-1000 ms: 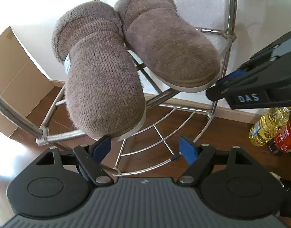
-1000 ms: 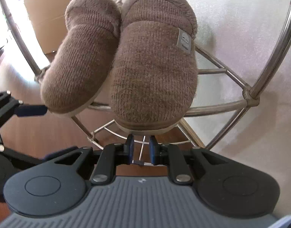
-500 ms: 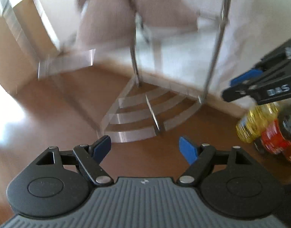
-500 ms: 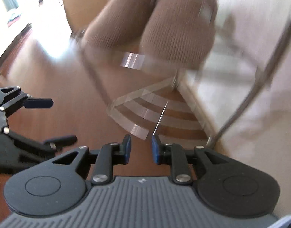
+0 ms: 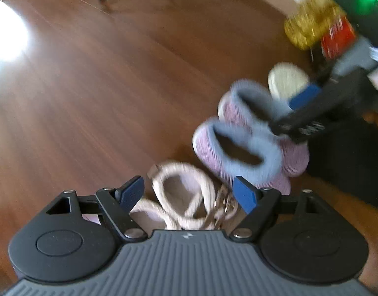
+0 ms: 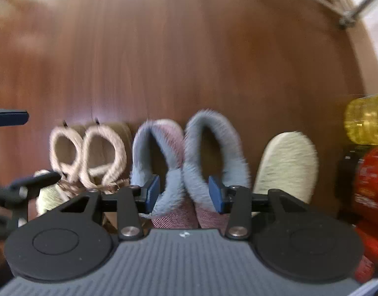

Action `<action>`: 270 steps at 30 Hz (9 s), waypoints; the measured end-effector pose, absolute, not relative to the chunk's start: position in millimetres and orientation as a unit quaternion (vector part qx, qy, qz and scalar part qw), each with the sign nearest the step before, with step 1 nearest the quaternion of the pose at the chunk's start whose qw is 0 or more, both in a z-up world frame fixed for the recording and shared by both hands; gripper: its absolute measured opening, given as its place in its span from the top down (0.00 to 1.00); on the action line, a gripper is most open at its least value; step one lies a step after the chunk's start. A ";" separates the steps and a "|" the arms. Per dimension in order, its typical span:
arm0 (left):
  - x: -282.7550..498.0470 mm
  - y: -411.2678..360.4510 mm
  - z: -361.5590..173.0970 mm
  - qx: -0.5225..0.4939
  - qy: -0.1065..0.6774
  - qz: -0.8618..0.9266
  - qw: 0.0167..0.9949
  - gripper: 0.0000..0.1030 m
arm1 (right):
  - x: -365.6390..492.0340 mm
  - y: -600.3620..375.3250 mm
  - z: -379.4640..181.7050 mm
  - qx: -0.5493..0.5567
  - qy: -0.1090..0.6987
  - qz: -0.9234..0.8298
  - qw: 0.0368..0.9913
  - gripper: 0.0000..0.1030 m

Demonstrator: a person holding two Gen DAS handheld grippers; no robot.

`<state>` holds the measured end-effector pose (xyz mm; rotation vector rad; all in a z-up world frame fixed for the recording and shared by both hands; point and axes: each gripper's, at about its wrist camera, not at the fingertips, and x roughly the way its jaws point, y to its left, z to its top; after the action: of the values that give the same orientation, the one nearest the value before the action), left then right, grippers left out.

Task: Organize scattered shoes

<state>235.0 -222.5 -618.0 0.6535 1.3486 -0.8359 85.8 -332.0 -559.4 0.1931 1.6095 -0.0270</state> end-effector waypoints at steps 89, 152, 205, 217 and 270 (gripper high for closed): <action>409.5 -576.6 -712.5 0.257 0.436 -0.498 0.704 0.32 | 283.2 -679.0 -661.0 0.104 0.620 -0.122 0.768 0.81; 265.5 -20.8 -683.6 0.223 0.622 -0.319 0.680 0.36 | 140.2 -150.8 -707.3 0.067 0.747 0.010 0.661 0.70; 535.5 -389.3 -647.1 0.356 0.426 -0.440 0.706 0.34 | 402.2 -507.6 -616.3 0.177 0.575 -0.158 0.783 0.71; 579.0 -422.8 -661.6 0.446 0.373 -0.525 0.622 0.36 | 470.0 -495.3 -651.8 0.237 0.562 -0.245 0.754 0.73; 172.7 -67.2 66.6 0.253 0.296 -0.283 0.877 0.06 | 30.7 -188.9 59.5 0.131 0.264 -0.311 0.904 0.01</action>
<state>172.7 -67.2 66.6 0.5273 0.6181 -0.5898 30.7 -188.9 59.5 0.2709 0.5462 -0.6418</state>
